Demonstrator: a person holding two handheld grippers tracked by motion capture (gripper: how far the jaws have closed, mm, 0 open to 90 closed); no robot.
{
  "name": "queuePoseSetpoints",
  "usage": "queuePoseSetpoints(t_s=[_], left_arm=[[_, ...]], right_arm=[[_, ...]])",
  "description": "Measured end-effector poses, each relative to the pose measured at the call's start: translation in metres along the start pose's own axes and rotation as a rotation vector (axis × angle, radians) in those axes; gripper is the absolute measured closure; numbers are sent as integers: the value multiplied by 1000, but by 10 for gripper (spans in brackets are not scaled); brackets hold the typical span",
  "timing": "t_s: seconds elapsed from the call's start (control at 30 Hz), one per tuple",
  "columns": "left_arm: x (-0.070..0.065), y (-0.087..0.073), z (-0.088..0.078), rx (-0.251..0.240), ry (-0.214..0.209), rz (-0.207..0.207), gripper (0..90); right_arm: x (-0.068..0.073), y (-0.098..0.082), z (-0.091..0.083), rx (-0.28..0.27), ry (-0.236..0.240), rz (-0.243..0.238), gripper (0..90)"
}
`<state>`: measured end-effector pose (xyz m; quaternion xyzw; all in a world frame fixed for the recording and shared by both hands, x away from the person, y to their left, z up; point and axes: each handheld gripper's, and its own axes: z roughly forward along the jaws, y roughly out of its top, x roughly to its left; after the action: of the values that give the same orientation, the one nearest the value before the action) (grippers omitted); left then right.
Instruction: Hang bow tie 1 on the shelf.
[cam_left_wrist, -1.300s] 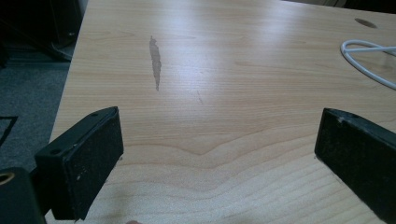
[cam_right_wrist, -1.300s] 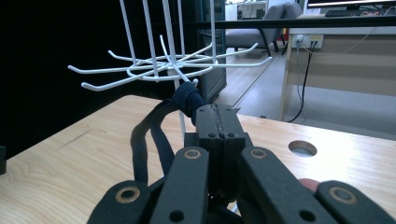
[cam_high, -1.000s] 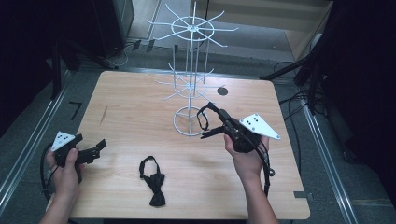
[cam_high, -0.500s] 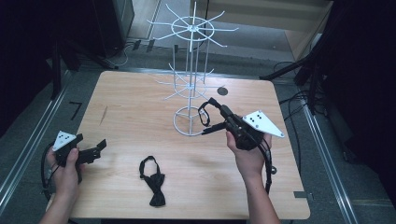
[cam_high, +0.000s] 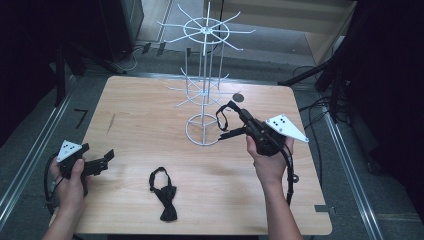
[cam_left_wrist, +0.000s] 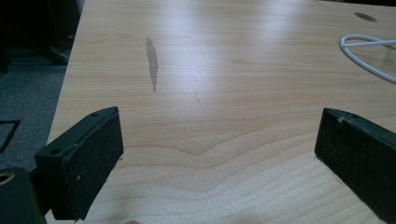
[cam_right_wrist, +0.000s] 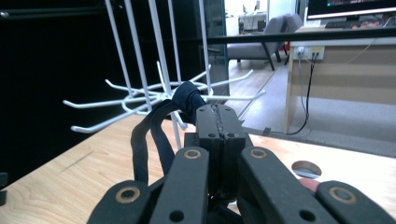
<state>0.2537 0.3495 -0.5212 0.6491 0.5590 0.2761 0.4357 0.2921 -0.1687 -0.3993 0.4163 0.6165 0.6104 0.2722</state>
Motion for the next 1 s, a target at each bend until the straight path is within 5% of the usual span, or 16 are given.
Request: queuePoseSetpoints(t_s=[0.9, 1.0], left_arm=[[0, 0, -1, 5, -5, -3, 16], [0, 0, 0, 7, -8, -4, 16]], right_arm=[[-2, -42, 40, 50, -22, 58, 900], [-2, -44, 37, 55, -16, 53, 815]])
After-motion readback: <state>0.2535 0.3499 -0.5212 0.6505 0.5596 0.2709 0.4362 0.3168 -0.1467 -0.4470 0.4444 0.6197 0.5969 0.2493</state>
